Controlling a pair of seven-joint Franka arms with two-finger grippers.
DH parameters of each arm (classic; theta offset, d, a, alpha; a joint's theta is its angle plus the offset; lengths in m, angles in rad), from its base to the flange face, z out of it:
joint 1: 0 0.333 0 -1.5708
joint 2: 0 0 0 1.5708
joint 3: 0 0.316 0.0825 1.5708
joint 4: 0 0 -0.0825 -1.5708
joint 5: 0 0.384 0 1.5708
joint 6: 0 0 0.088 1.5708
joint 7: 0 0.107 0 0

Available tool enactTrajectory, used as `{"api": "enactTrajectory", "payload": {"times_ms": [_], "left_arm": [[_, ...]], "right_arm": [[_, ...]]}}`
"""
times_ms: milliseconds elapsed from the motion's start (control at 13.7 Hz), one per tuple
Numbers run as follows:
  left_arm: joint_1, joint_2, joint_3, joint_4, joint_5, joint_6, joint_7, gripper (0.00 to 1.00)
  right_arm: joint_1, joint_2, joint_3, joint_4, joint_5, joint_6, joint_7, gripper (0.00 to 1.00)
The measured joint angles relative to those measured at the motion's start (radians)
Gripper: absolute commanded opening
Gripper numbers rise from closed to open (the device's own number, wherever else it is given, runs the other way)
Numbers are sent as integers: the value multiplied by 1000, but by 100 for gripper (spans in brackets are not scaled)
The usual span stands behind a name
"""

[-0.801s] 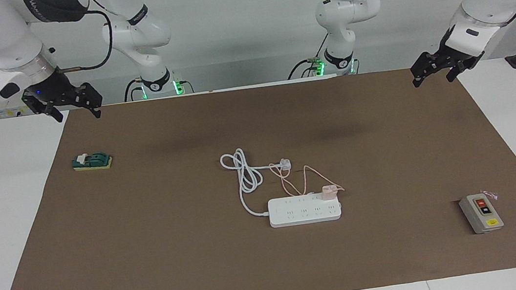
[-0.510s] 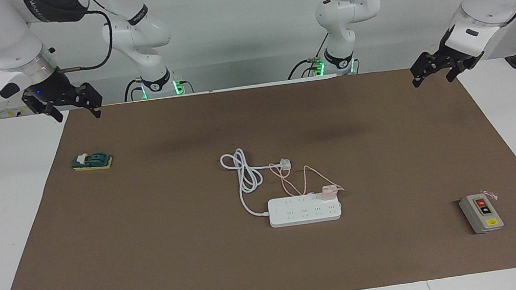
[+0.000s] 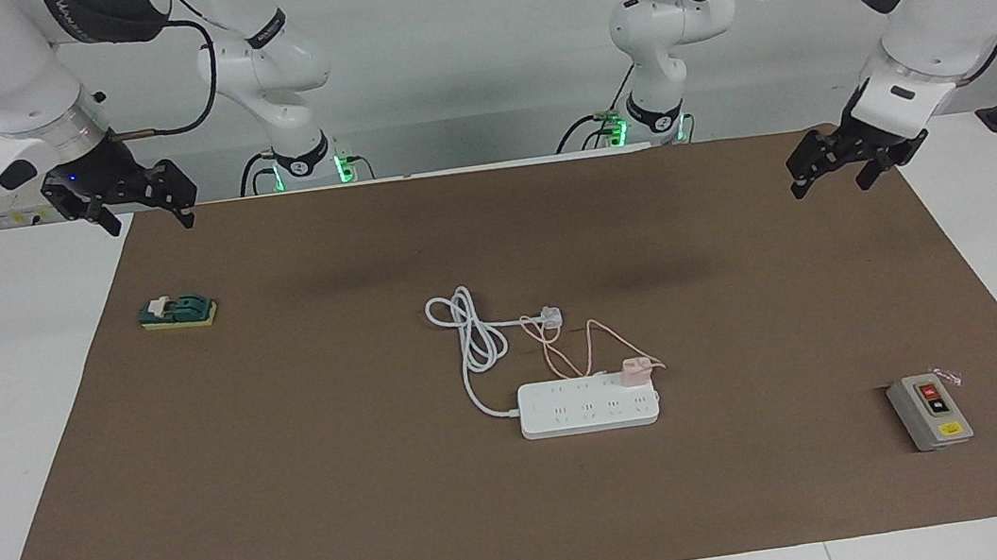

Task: Unplug charger and place it aside
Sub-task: 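Move the left and right grippers toward the white power strip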

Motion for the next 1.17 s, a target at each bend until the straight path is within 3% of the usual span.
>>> {"api": "enactTrajectory", "payload": {"times_ms": [291,510,728,1166], "left_arm": [[-54,54,-1,-42,0,174,-196,100],[-61,53,0,-72,0,203,-221,100],[-63,48,1,-73,0,206,-235,100],[-96,27,-2,-132,-1,243,-342,100]], "right_arm": [[-2,-1,2,0,1,-5,0,100],[0,-3,5,-7,51,-2,52,100],[57,27,15,-35,160,52,313,100],[202,245,22,-49,439,330,841,100]]}}
